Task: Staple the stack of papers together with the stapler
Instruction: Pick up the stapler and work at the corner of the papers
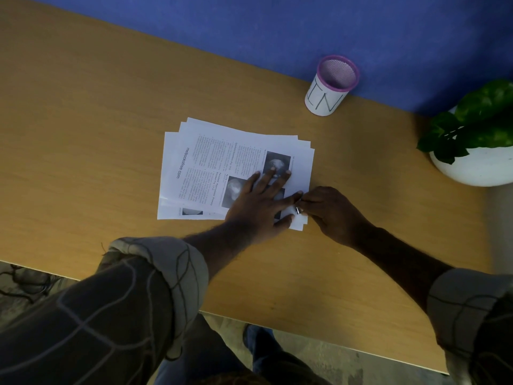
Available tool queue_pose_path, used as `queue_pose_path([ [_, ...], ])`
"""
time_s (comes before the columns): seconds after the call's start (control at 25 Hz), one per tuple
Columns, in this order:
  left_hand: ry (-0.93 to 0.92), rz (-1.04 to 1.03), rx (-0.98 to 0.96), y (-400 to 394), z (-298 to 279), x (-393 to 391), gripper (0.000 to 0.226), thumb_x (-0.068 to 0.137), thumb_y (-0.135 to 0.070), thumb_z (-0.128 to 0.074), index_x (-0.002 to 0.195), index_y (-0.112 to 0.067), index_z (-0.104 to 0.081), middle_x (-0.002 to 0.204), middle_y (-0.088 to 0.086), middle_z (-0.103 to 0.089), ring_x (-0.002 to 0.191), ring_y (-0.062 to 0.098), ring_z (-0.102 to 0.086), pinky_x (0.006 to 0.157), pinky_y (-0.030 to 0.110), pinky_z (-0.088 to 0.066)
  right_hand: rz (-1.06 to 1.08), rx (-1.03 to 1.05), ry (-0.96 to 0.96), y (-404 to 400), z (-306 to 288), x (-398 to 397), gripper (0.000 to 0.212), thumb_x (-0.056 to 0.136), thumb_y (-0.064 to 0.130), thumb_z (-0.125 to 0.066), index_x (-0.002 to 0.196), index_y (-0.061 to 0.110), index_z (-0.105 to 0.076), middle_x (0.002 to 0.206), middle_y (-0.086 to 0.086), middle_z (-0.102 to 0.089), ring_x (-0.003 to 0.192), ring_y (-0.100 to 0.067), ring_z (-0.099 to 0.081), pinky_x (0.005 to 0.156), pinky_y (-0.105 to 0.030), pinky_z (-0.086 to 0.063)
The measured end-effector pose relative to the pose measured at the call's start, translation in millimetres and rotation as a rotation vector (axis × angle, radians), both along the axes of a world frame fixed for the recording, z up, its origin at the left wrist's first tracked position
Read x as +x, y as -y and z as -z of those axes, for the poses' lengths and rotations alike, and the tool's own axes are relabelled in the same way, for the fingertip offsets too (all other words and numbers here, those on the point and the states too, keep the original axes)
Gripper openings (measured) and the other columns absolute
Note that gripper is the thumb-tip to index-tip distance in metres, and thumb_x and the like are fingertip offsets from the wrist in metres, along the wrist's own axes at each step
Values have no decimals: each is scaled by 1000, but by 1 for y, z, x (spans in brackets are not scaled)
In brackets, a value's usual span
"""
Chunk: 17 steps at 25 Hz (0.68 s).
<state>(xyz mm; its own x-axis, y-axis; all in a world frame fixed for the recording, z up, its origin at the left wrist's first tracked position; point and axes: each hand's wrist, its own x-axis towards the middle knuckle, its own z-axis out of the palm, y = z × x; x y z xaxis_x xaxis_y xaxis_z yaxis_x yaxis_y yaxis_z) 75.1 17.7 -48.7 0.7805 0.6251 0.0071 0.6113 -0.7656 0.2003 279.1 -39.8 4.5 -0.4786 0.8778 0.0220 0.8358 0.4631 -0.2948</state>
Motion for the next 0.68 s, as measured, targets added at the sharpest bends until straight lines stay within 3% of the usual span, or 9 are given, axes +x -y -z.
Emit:
queue_pose_path([
  [0.24, 29, 4, 1, 1, -1, -1, 58, 97, -60, -30, 152, -43, -27, 167, 6, -14, 154, 34, -9, 122, 56, -16, -31, -56, -10, 2, 4, 5, 26, 80, 3, -74, 105, 10, -73, 99, -7, -73, 90, -20, -67, 83, -30, -52],
  [0.56, 11, -9, -14, 0, 0, 0, 58, 98, -59, -26, 153, -41, -26, 168, 5, -13, 154, 33, -9, 121, 56, -16, 279, -144, 56, 17, 0, 16, 34, 83, 1, -70, 117, 7, -68, 116, -13, -68, 107, -27, -62, 91, -28, -43],
  [0.68, 10, -13, -10, 1, 1, 1, 58, 98, -59, -26, 153, -41, -26, 167, 5, -15, 154, 33, -10, 122, 56, -16, 404, -107, 45, 20, -7, 11, 30, 90, 9, -64, 119, 10, -65, 111, -10, -69, 95, -22, -64, 82, -29, -47],
])
